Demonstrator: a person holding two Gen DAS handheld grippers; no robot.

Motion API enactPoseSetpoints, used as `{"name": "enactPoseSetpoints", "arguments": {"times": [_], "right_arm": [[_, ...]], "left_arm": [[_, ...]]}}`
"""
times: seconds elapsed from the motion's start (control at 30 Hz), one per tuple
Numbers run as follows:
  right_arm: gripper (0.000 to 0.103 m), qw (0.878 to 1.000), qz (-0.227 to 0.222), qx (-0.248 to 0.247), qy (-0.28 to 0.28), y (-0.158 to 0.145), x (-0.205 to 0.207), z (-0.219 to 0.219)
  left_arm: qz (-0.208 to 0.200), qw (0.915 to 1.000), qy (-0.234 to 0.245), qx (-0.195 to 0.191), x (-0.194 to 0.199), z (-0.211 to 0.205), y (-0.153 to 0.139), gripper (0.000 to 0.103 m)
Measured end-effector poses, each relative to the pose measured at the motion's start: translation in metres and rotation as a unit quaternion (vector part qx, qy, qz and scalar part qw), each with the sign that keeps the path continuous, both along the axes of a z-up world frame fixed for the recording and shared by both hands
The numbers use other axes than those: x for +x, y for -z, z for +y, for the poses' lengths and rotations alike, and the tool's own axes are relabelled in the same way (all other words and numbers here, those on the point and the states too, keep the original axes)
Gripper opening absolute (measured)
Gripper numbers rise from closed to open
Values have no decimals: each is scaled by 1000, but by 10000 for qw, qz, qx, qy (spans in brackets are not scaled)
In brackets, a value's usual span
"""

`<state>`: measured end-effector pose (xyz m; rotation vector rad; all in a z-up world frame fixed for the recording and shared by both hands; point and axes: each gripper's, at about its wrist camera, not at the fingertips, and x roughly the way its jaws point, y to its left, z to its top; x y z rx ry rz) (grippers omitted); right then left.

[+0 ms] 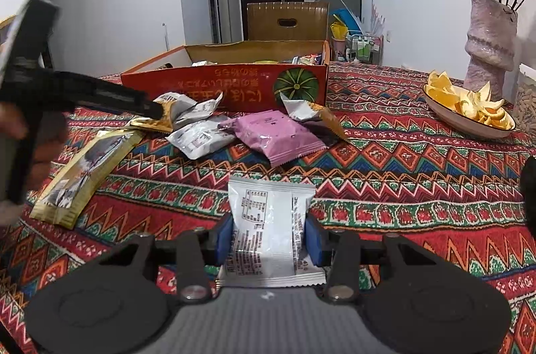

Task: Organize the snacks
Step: 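Grasp white packet with right tool while left tool grasps pumpkin-seed cracker packet, then carry both packets into the orange box and open both tools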

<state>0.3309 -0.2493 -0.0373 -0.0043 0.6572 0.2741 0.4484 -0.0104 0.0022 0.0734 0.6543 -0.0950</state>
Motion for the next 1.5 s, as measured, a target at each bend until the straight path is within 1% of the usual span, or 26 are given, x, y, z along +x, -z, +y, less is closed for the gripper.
{"name": "enactPoseSetpoints", "arguments": {"times": [0.07,0.1,0.13,0.2,0.23,0.27,0.37,0.4,0.47,0.53,0.7,0.83,0.97,1.1,1.23,1.3,1.37,1.43,1.5], "right_arm": [[43,10000,16,8,15,1,2,-1],[43,10000,35,7,23,2,3,-2],[43,10000,49,9,40,3,3,-2],[43,10000,51,16,53,4,4,-2],[43,10000,49,15,64,4,4,-2],[43,10000,45,9,68,3,3,-2],[43,10000,13,-5,57,1,-1,-1],[43,10000,-13,-8,54,-1,-3,0],[43,10000,-76,-12,47,-5,-8,2],[43,9999,-143,-13,39,-11,-16,3],[43,9996,-277,19,29,-24,-38,4],[43,9993,-384,17,-22,-35,-53,8],[43,9986,-522,6,-99,-46,-64,14],[43,9978,-641,6,-158,-56,-68,21],[43,9968,-758,-49,-264,-66,-63,26],[43,9959,-844,-119,-297,-72,-56,29],[43,9949,-928,-179,-365,-79,-46,33],[43,9932,-1043,-257,-448,-89,-31,37],[43,9913,-1160,-328,-520,-99,-12,41]], "left_arm": [[42,10000,-21,-32,13,-2,6,71],[92,9999,-46,-61,18,-2,9,68],[159,9998,-90,-104,23,-2,12,60],[80,9999,-138,-39,24,-3,15,51],[51,9999,-130,2,22,-4,15,48],[46,9999,-104,-38,21,-3,14,47],[196,9991,-105,-363,13,5,9,45],[198,9990,-117,-387,8,7,7,45],[110,9988,-135,-448,-7,11,-2,45],[41,9982,-122,-590,-28,16,-12,45],[-210,9960,-142,-855,-87,32,-35,45],[-411,9946,-209,-933,-128,45,-50,45],[-548,9934,-249,-975,-149,53,-59,45],[-625,9919,-271,-1071,-155,58,-62,45],[-756,9906,-233,-1115,-149,60,-71,45],[-776,9894,-187,-1216,-139,61,-76,45],[-839,9890,-143,-1209,-127,61,-83,45],[-899,9889,-137,-1175,-110,60,-88,45],[-885,9884,-188,-1219,-91,61,-91,45]]}}
